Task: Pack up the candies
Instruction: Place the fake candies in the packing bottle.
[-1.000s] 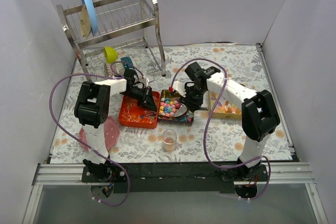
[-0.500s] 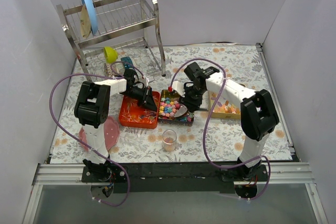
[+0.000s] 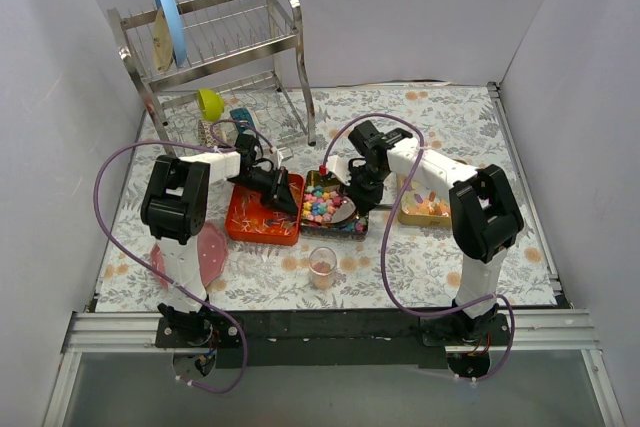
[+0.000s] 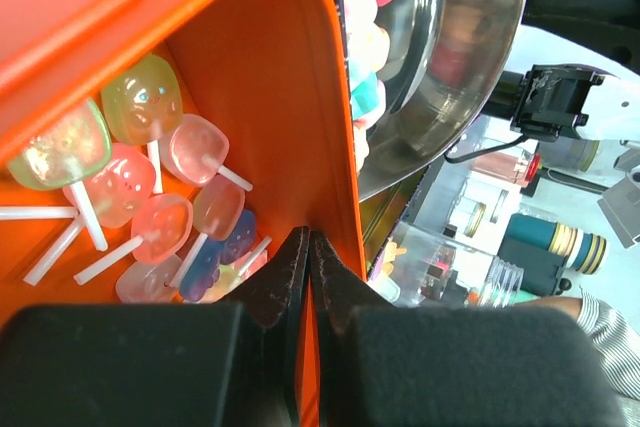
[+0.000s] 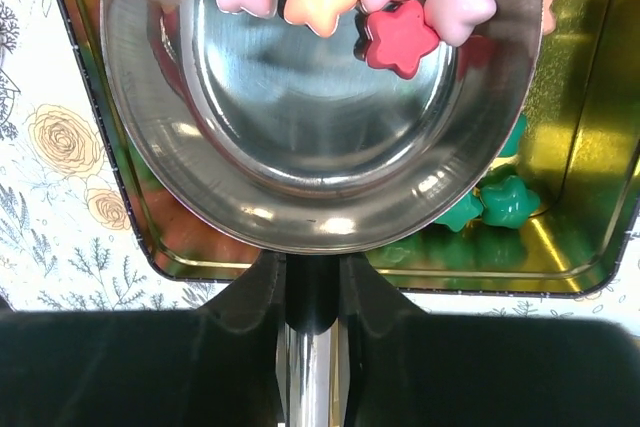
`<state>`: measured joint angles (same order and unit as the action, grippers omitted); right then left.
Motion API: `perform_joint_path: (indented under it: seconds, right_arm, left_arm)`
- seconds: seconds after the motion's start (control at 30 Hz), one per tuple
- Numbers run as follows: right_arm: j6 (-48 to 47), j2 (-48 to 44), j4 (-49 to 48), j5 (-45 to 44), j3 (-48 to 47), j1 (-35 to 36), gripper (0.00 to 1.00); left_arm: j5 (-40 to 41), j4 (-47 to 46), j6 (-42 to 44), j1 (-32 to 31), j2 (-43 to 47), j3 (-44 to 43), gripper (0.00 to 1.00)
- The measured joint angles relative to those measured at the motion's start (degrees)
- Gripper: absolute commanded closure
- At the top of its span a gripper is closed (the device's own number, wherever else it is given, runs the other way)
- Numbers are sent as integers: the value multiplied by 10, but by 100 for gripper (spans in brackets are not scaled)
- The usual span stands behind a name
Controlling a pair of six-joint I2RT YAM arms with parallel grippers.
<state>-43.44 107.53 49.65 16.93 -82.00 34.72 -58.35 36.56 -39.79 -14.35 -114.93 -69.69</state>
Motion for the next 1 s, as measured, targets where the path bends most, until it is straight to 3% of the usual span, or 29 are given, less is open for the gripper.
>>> perform_joint_path:
  seconds: [0.47,0.67,1.0]
  right_arm:
    - [-2,-128,-179,92,191,-38,99]
    - [-1,-153,-214,126,229,-64,99]
    - [12,-196,-266,171,282,-104,99]
  left_arm:
    - [-20,147,104,50,1,-57,98]
    - [-28,189,131,80,-3,-113,97]
    - [-10,222,156,77,-6,-116,98]
